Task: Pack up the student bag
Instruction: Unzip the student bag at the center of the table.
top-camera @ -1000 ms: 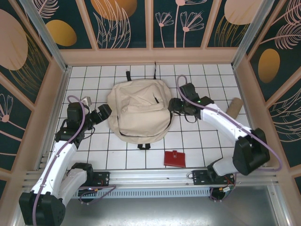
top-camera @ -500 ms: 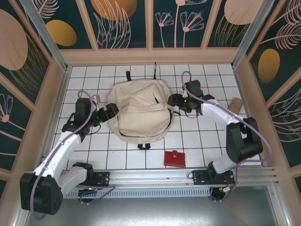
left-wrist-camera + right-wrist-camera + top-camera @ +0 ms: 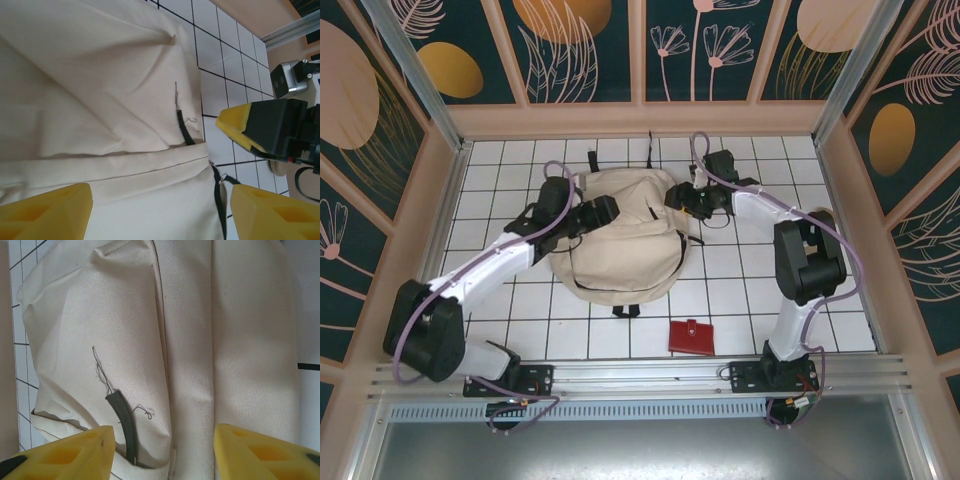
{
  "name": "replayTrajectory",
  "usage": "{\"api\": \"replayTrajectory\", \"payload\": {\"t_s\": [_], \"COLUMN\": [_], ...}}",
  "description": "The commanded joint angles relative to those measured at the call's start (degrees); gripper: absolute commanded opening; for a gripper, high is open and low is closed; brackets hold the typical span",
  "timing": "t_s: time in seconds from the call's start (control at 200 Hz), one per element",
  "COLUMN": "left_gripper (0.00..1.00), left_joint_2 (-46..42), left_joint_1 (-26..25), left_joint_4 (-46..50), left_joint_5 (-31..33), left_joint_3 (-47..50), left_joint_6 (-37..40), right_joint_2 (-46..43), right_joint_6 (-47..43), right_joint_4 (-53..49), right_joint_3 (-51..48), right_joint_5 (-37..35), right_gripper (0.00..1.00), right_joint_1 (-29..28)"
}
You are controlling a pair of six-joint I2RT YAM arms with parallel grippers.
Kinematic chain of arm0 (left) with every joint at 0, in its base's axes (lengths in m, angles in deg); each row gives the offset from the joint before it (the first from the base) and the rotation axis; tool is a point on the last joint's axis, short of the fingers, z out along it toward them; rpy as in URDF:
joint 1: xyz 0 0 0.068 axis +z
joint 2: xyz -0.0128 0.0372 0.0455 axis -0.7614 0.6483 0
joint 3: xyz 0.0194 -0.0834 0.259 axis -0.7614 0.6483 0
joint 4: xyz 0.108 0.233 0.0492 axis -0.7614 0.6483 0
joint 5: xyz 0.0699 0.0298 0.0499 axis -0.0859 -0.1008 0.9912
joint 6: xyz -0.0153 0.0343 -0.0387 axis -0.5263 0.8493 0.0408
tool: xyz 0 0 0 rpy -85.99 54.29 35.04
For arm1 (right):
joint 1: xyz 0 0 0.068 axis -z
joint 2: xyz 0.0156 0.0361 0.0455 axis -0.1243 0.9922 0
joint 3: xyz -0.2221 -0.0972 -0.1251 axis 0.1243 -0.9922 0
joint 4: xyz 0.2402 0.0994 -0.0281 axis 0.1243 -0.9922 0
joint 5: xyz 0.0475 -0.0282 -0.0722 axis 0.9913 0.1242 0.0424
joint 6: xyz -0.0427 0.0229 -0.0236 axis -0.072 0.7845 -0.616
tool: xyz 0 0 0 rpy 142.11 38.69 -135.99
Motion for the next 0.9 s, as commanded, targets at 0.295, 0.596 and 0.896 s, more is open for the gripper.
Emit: {"api": "replayTrajectory", "payload": {"t_s": [0.295,0.596,0.896], "left_gripper": [0.51,0.4,0.29], "left_joint_2": [19.53,27.91,32.48], "left_joint_1": [-5.56,-5.7,-5.88], "left_joint_4": [0.05,1.06,0.82], "left_joint_5": [2.34,1.12,0.54], "left_joint_3": [-17.03,-22.85,-25.26], "left_joint_6": [-3.82,-6.09,-6.93], "right_joint_2": [1.29,-5.16,-6.82], "right_joint_6": [-0.85,-3.58,-3.8], "right_joint_4": [0.85,0.44,0.57], "right_joint_3": [0.87,-3.54,-5.02], "right_joint_5": [5.02,3.01,3.88], "right_gripper": [0.46,0.47,0.47], "right_joint_1": [1.39,3.09,5.67]}}
